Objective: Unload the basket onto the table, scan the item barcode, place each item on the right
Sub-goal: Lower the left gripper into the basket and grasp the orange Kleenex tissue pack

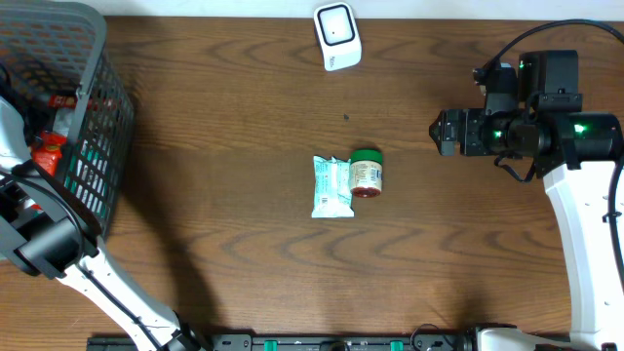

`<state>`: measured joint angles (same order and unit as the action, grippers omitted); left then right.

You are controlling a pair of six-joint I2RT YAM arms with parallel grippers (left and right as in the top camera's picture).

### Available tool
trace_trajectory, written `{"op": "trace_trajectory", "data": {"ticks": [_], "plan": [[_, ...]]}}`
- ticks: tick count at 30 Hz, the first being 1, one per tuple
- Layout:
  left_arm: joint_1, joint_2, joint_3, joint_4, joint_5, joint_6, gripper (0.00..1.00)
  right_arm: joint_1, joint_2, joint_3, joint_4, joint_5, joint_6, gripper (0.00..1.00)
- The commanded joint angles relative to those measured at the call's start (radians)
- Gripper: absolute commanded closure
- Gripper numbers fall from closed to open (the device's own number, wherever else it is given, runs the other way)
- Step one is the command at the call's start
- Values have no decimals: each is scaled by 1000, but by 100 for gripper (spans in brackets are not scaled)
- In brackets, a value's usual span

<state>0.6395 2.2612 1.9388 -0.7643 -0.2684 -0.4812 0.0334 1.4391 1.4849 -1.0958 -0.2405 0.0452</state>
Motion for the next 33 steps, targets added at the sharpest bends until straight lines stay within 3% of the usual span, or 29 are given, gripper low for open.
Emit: {"op": "trace_trajectory", "data": {"ticks": [1, 8, 10, 15, 22, 33], "plan": [[5, 13, -5, 3, -13, 17, 13, -6, 1, 11, -1, -11, 10, 1], [5, 13, -5, -13, -13, 16, 13, -6, 1, 11, -1, -11, 10, 1], [6, 8, 0, 3, -14, 17, 7, -6, 1, 11, -1, -11, 10, 1], [6, -51, 9, -14, -14, 18, 6, -6, 1, 11, -1, -11, 10, 1], [6, -55, -19, -67, -15, -102, 5, -6, 1, 11, -1, -11, 10, 1], [30, -51, -83, -7, -23, -126, 5, -6, 1, 11, -1, -11, 10, 1]]}}
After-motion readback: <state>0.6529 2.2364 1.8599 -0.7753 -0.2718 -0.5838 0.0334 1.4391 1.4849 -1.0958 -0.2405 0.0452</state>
